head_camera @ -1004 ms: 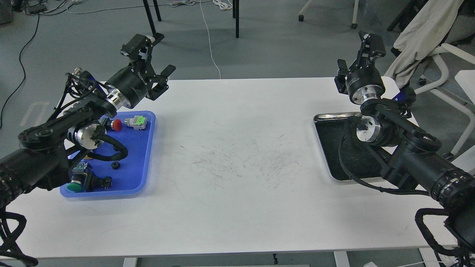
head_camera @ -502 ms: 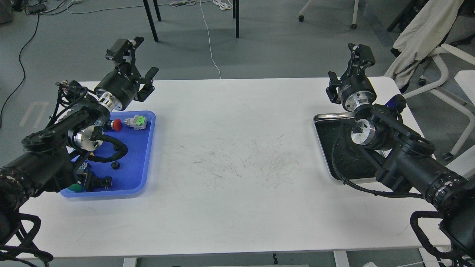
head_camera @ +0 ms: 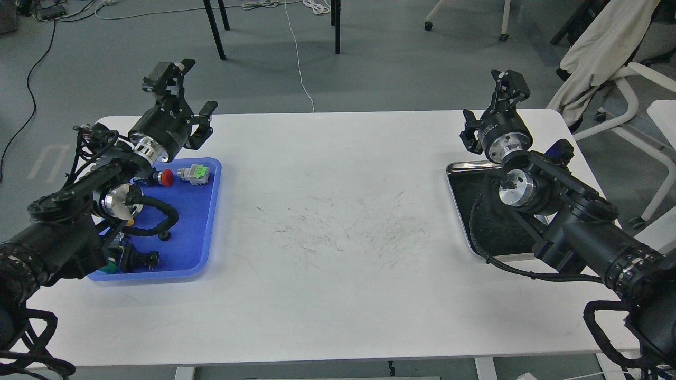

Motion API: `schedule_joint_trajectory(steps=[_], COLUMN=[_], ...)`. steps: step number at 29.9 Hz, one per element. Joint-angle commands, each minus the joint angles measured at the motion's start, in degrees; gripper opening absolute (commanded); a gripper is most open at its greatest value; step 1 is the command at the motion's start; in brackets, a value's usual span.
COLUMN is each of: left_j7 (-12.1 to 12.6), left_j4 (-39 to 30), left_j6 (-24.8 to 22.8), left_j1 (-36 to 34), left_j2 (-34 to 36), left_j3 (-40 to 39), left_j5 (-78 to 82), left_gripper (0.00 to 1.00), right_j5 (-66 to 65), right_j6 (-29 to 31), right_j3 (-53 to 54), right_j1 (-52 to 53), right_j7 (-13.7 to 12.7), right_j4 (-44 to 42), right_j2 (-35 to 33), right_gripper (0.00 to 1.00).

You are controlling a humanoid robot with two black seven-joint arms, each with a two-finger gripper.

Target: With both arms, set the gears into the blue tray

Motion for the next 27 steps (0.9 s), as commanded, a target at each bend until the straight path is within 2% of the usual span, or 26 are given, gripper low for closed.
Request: schedule_joint_trajectory(steps=[1, 14, 27], left_j7=[0.0, 0.0, 0.0], left_j4=[1.0, 1.7, 1.7], left_j6=[-0.1, -0.9, -1.3], left_j1=[-0.3, -0.3, -0.5], left_j2=[0.1, 0.3, 1.6], left_j3=[-0.1, -0.4, 0.1], left_j5=[0.0, 0.2, 0.2], left_gripper=[0.99, 0.99, 0.99], right_j5=[0.0, -0.4, -0.4], right_j6=[0.0, 1.3, 8.3], right_j3=[0.1, -1.8, -4.0], right_j1=[0.0, 0.2, -0.2], right_j7=[0.1, 0.2, 0.6], right_j4=[0.4, 3.4, 3.6], right_j2=[-0.1, -0.8, -0.9], right_gripper=[0.98, 0.98, 0.98])
